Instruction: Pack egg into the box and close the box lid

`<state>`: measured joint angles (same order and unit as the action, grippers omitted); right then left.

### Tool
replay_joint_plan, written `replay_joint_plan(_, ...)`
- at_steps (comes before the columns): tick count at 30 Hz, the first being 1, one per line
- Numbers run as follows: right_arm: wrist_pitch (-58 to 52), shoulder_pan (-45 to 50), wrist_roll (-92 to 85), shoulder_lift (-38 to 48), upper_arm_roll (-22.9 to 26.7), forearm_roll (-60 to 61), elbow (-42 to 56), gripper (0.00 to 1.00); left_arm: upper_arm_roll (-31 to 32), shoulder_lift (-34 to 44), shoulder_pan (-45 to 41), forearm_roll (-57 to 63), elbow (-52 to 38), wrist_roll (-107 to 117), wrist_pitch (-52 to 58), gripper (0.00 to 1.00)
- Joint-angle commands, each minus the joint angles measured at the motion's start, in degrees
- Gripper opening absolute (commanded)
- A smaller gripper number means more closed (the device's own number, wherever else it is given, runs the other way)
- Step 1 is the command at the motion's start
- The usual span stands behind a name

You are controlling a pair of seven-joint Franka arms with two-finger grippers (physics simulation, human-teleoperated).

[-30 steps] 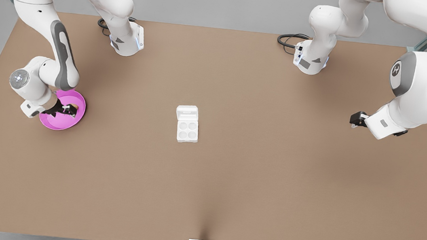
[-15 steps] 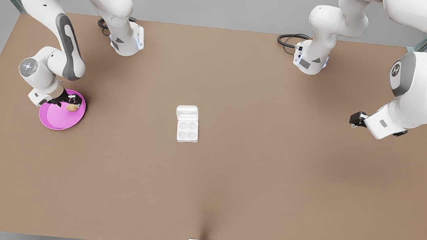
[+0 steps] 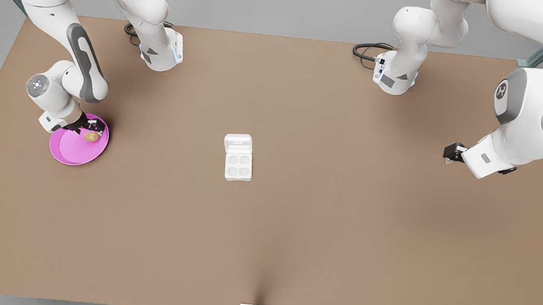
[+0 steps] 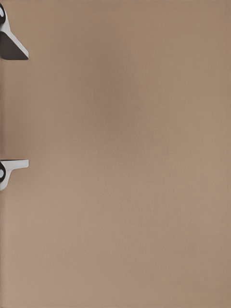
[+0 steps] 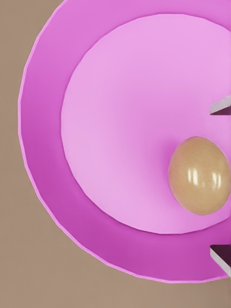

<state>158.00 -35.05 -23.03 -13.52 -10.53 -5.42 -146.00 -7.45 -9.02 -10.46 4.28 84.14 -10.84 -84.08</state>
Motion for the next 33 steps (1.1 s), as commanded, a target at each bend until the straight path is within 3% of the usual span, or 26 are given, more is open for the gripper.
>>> replay_joint_plan(1,1.6,-0.1,-1.8,-0.8,0.0,0.1,0.1,1.00,0.0,0.1,0.0,0.0,0.0,-0.1,0.0,1.00)
replay_joint_plan(21,2.2,-0.5,-1.8,-4.8,0.0,0.1,3.4,1.00,0.0,0.1,0.0,0.0,0.0,-0.1,0.0,1.00)
replay_joint_plan(23,2.1,-0.3,-1.9,-4.8,0.0,0.1,3.7,0.64,0.0,0.1,-0.1,0.0,0.0,-0.1,0.0,1.00)
replay_joint_plan(25,2.1,-0.1,-1.7,-4.8,0.0,0.1,3.7,0.48,0.0,0.1,0.0,0.0,-0.1,-0.1,0.1,1.00)
replay_joint_plan(30,1.4,0.3,-1.7,-4.6,0.0,0.1,4.4,0.46,0.0,0.1,-0.1,0.0,-0.1,-0.1,0.1,1.00)
replay_joint_plan(33,-11.0,0.6,-0.8,-0.4,-2.4,0.1,8.6,0.46,0.0,0.1,-0.1,0.0,-0.1,-0.1,0.1,1.00)
